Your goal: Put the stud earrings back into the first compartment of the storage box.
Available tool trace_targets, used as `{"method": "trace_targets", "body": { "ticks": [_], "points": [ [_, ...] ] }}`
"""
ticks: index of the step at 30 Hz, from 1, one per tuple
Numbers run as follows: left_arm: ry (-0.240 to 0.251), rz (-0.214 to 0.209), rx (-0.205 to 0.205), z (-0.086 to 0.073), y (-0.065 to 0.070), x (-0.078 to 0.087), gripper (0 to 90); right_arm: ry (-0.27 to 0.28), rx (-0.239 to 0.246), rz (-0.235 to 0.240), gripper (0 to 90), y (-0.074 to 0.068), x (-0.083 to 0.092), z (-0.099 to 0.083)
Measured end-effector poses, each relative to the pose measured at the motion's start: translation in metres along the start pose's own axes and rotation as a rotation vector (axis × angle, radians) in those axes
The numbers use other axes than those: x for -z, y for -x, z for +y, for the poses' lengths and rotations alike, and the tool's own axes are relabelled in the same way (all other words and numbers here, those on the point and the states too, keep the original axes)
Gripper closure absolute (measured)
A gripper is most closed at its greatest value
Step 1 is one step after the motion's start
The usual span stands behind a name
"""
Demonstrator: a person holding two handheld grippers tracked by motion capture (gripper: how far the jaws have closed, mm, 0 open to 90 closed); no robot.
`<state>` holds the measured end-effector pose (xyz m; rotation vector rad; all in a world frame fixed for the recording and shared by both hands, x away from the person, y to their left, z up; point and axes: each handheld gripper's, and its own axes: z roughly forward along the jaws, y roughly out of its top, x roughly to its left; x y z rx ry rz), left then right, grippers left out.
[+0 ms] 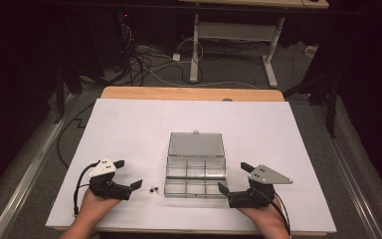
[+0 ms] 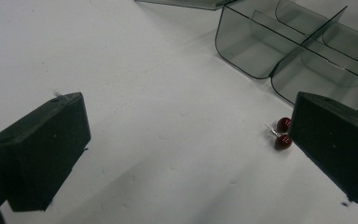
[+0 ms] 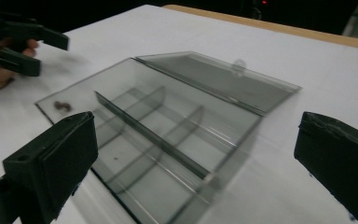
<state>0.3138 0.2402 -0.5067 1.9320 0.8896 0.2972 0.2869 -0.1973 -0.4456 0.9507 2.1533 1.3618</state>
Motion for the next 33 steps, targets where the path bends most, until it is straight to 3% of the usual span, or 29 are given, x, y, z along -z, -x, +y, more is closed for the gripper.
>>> {"method": "trace_targets", "body": {
  "ticks": [6, 9, 13, 15, 18, 20, 25, 27, 30, 33],
  "points": [
    [-0.005, 0.008, -0.014, 0.000, 0.002, 0.000, 0.0, -0.003, 0.025, 0.077, 2.7, -0.023, -0.012, 0.008],
    [-0.003, 0.017, -0.023, 0.000, 0.003, 0.000, 0.0, -0.013, 0.047, 0.087, 3.0, -0.031, -0.017, 0.009],
    [-0.019, -0.009, -0.025, 0.002, 0.008, 0.000, 0.0, -0.025, 0.054, 0.084, 3.0, -0.032, -0.021, 0.007],
    [-0.028, -0.017, -0.047, 0.003, 0.013, 0.000, 0.0, -0.027, 0.051, 0.076, 3.0, -0.029, -0.021, 0.006],
    [-0.028, -0.022, -0.047, 0.006, 0.018, 0.001, 1.1, -0.021, 0.037, 0.058, 3.0, -0.023, -0.018, 0.004],
    [-0.027, -0.054, -0.056, 0.007, 0.022, 0.002, 8.0, -0.023, 0.035, 0.039, 3.0, -0.017, -0.016, 0.002],
    [-0.063, -0.116, -0.103, 0.005, 0.034, -0.004, 38.0, -0.033, 0.017, 0.011, 2.9, -0.007, -0.013, -0.003],
    [-0.080, -0.134, -0.103, 0.005, 0.037, -0.007, 43.4, -0.037, 0.013, 0.006, 3.0, -0.005, -0.012, -0.004],
    [-0.111, -0.128, -0.107, 0.004, 0.040, -0.011, 50.4, -0.039, 0.019, -0.011, 2.9, -0.001, -0.010, -0.007],
    [-0.122, -0.123, -0.078, 0.002, 0.041, -0.013, 55.5, -0.046, 0.010, -0.025, 2.7, 0.003, -0.008, -0.011]
  ]
}}
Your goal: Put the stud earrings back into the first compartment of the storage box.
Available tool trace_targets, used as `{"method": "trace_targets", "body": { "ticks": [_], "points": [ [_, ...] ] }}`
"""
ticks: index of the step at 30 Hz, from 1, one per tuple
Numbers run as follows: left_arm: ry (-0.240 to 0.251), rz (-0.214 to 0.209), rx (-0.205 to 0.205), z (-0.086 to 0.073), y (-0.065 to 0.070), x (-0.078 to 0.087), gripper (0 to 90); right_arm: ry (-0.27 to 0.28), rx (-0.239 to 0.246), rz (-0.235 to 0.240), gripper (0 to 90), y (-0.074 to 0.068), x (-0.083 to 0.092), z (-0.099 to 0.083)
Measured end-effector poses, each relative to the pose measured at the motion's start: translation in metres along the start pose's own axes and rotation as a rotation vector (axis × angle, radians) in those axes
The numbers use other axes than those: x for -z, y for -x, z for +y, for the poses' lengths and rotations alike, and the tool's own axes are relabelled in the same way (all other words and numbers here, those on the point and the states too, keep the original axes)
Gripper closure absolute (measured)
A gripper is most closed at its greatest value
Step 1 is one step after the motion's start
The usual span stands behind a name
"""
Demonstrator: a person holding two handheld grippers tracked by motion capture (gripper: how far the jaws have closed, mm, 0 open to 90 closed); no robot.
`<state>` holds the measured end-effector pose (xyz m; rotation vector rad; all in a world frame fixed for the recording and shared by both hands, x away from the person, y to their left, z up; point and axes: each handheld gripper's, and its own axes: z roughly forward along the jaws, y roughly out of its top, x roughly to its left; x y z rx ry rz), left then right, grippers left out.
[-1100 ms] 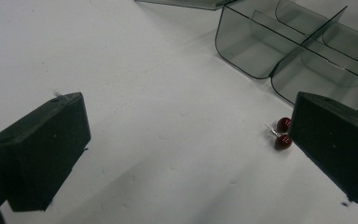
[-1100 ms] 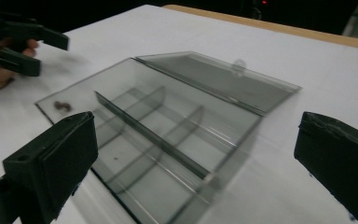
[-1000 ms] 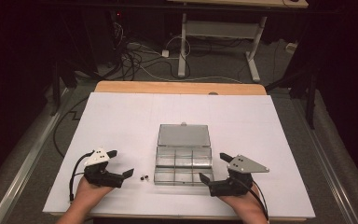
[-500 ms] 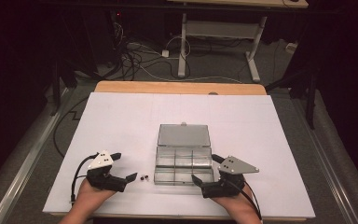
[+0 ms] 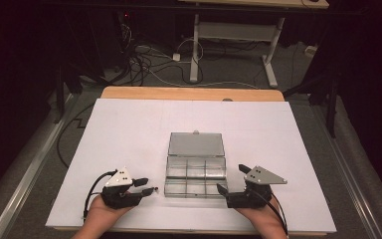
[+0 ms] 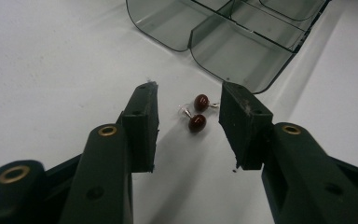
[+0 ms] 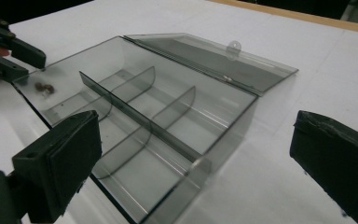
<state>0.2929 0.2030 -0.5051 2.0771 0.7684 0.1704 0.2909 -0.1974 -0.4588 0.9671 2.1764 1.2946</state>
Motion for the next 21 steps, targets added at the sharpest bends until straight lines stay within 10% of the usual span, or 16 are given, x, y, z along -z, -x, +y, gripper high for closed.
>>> {"method": "trace_targets", "body": {
  "ticks": [21],
  "points": [
    [-0.058, 0.052, -0.025, 0.006, 0.006, -0.011, 63.7, -0.032, -0.043, -0.078, 2.5, 0.026, 0.006, -0.016]
  ]
}}
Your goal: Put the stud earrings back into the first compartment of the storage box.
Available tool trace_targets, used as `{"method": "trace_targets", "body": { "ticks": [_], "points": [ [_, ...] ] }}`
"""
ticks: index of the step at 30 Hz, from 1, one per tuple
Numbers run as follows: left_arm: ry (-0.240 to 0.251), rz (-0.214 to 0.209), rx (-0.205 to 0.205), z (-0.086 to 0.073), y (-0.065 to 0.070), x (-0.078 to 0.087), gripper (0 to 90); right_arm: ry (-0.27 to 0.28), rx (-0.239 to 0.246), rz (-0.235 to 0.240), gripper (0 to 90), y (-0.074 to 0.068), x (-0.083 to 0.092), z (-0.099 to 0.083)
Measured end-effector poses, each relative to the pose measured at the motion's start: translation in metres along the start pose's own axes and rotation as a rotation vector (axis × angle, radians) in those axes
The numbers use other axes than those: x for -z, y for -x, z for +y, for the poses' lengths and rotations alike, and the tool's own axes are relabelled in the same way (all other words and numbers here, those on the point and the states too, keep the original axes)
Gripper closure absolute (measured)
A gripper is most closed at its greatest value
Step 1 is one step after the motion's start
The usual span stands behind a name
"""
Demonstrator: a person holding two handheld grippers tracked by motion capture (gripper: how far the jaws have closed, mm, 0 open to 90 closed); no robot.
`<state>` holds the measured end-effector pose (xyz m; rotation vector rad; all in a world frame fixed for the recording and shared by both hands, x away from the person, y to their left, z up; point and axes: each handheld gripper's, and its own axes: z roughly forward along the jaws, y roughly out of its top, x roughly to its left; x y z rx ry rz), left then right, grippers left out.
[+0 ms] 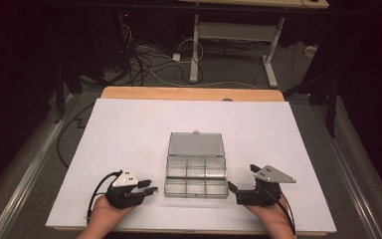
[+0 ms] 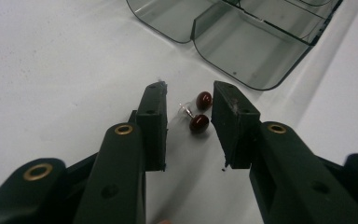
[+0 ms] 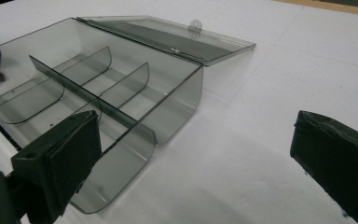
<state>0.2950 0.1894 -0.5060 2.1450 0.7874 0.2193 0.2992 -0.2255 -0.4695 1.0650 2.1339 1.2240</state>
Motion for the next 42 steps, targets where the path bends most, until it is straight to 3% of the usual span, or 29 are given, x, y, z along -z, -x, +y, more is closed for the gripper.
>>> {"method": "trace_targets", "body": {
  "ticks": [4, 11, 18, 42],
  "points": [
    [-0.031, 0.026, -0.018, 0.002, 0.003, -0.004, 63.9, -0.011, -0.003, -0.013, 2.5, 0.003, 0.000, -0.002],
    [-0.034, 0.048, -0.022, 0.002, 0.005, -0.004, 67.1, -0.019, -0.008, -0.017, 2.5, 0.007, 0.004, -0.007],
    [-0.033, 0.042, -0.009, 0.002, 0.003, -0.004, 70.5, -0.031, 0.003, 0.000, 2.2, 0.006, 0.008, -0.012],
    [-0.021, 0.043, 0.004, 0.001, 0.002, -0.003, 71.9, -0.019, 0.003, -0.003, 2.1, 0.005, 0.013, -0.013]
  ]
}}
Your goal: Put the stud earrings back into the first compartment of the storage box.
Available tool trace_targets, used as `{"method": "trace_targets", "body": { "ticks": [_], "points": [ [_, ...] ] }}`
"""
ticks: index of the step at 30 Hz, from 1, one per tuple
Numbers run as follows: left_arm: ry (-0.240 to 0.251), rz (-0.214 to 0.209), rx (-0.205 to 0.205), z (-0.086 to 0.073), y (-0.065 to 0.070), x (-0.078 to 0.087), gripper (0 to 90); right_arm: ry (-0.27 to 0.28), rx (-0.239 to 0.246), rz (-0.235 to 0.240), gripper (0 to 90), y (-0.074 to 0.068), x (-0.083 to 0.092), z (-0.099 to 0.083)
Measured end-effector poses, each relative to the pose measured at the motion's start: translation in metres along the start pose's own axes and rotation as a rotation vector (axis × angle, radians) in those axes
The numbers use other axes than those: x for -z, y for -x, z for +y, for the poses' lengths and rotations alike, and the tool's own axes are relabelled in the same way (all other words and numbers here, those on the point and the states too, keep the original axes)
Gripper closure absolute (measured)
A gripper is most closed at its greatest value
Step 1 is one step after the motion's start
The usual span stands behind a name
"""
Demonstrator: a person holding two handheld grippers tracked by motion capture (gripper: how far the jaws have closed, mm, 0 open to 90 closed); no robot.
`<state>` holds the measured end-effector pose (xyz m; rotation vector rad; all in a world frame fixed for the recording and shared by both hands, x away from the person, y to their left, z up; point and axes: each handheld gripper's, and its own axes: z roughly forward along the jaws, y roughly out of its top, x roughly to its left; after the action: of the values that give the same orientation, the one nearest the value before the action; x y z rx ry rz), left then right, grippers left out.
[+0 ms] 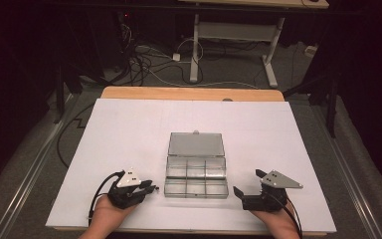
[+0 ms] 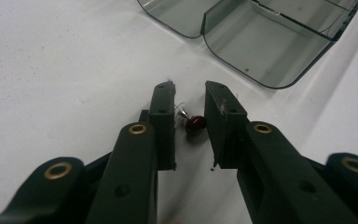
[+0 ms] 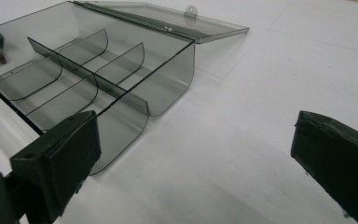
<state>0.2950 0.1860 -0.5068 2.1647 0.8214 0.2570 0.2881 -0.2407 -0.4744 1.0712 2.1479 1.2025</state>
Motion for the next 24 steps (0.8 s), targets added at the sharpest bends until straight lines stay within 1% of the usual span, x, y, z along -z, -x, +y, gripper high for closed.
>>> {"method": "trace_targets", "body": {
  "ticks": [5, 13, 16, 24],
  "points": [
    [0.017, -0.017, 0.012, -0.0009, -0.0018, 0.0016, 71.9, -0.010, -0.002, 0.002, 2.2, -0.0005, -0.0020, -0.0008],
    [0.027, -0.024, 0.023, -0.0015, -0.0032, 0.0027, 72.0, -0.020, 0.002, -0.011, 1.9, 0.0023, -0.0026, -0.0024],
    [0.033, -0.027, 0.027, -0.0017, -0.0038, 0.0033, 72.0, -0.031, 0.004, -0.019, 0.9, 0.0028, -0.0034, -0.0035],
    [0.045, -0.040, 0.037, -0.0024, -0.0052, 0.0045, 72.1, -0.041, 0.010, -0.020, 0.2, 0.0040, -0.0056, -0.0042]
  ]
}}
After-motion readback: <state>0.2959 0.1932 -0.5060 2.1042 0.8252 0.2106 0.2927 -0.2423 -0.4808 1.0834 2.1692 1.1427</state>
